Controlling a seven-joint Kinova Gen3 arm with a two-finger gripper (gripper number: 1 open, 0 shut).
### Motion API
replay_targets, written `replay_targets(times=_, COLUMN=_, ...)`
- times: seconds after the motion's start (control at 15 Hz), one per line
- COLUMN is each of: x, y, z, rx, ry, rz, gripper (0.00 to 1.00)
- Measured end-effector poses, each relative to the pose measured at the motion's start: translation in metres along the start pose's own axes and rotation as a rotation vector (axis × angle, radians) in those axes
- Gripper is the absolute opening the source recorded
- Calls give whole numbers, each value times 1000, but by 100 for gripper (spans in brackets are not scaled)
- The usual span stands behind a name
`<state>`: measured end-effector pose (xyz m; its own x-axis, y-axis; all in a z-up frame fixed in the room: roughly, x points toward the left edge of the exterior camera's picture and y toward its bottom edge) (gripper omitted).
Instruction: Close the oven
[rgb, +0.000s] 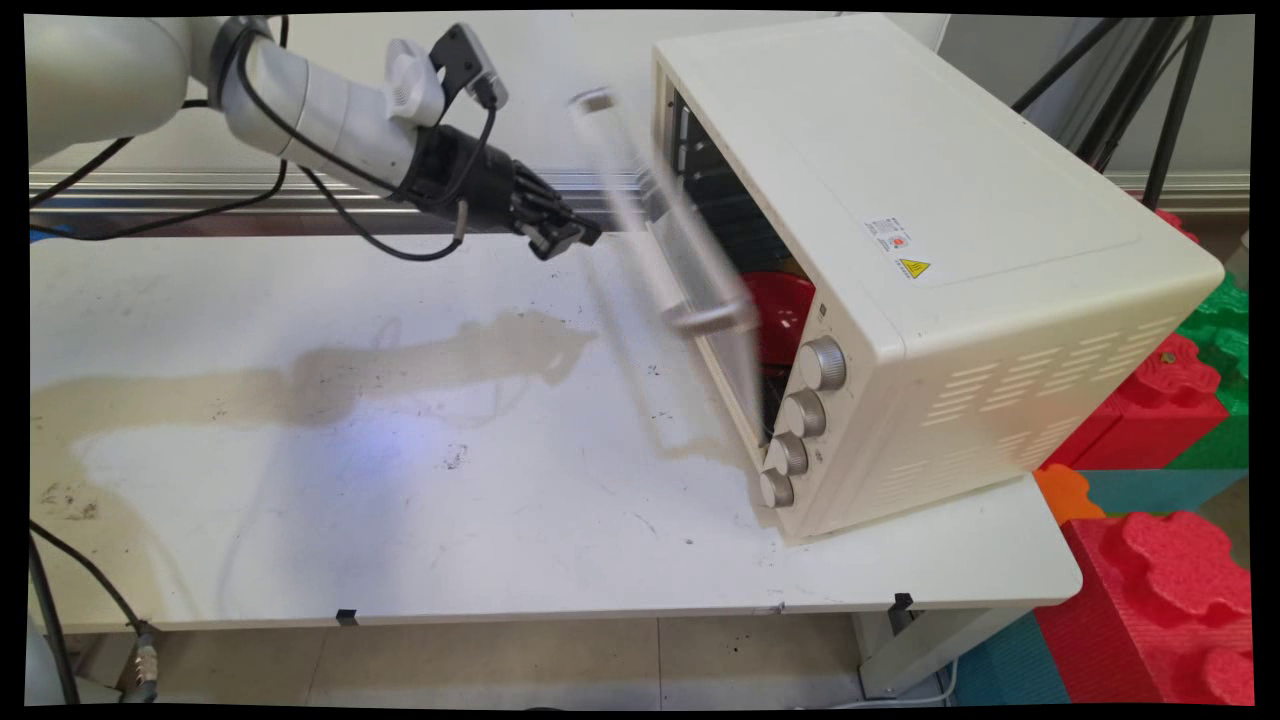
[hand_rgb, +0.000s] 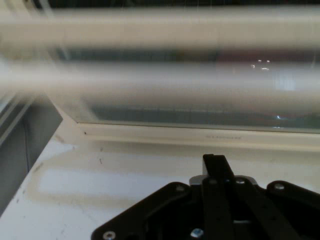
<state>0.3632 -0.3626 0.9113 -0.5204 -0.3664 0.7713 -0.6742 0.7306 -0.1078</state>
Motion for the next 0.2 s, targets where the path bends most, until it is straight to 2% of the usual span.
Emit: replay_targets(times=0.2, x=10, y=-2, z=4, rx=-2, ry=18, rz=5, gripper=0)
